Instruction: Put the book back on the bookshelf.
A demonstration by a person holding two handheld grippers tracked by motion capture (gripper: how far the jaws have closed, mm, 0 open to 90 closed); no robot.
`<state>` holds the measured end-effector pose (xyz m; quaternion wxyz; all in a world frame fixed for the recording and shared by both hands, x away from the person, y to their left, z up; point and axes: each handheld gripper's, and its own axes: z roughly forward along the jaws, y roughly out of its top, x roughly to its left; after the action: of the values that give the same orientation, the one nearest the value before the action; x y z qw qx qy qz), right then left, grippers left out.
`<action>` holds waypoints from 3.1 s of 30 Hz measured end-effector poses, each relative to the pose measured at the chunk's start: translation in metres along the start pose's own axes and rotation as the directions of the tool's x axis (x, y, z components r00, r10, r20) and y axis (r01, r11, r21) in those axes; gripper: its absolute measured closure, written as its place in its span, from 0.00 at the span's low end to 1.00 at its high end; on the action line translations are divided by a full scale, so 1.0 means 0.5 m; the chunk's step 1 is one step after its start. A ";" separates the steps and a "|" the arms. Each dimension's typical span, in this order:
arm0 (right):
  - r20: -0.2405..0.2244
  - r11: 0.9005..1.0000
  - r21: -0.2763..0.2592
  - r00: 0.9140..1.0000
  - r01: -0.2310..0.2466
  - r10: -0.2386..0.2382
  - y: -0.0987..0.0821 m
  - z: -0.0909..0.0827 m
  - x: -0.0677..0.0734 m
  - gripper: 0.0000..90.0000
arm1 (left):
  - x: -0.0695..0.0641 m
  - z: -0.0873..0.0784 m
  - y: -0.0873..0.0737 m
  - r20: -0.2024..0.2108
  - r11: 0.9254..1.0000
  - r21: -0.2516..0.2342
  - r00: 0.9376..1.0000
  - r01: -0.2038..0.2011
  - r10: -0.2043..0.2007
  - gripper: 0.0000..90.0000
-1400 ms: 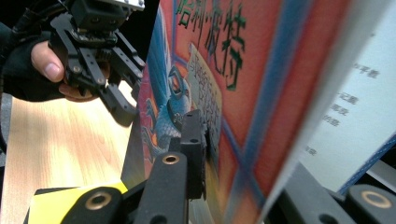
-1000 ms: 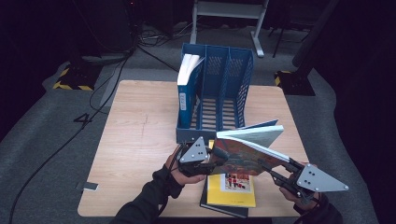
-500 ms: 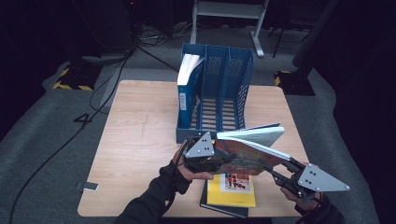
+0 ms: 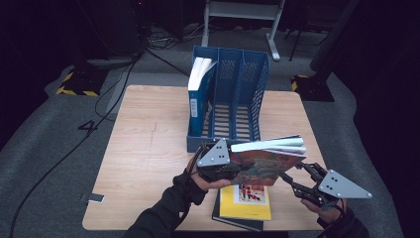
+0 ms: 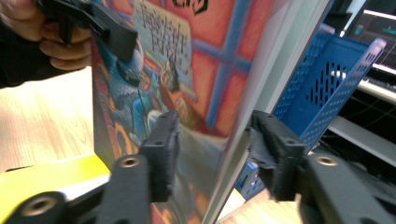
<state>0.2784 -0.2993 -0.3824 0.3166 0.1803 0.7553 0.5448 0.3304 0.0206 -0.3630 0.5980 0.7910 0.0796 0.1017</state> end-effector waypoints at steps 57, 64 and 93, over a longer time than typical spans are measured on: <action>0.095 0.893 0.420 0.986 -0.163 0.135 -0.220 0.018 -0.085 0.38 | -0.021 0.013 0.022 -0.048 1.000 -0.011 0.999 -0.016 0.016 0.82; 0.124 0.859 0.463 0.975 -0.221 0.184 -0.260 0.018 -0.091 0.36 | -0.022 0.013 0.022 -0.069 1.000 -0.010 0.998 -0.012 0.011 0.82; 0.153 0.830 0.477 0.957 -0.290 0.247 -0.283 0.029 -0.100 0.32 | 0.007 -0.006 0.040 -0.198 1.000 -0.028 0.980 0.000 -0.005 0.82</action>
<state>0.3354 -0.3682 -0.5037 0.2119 0.3826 0.8222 0.3644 0.3330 0.0185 -0.3428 0.5980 0.7686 0.1384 0.1804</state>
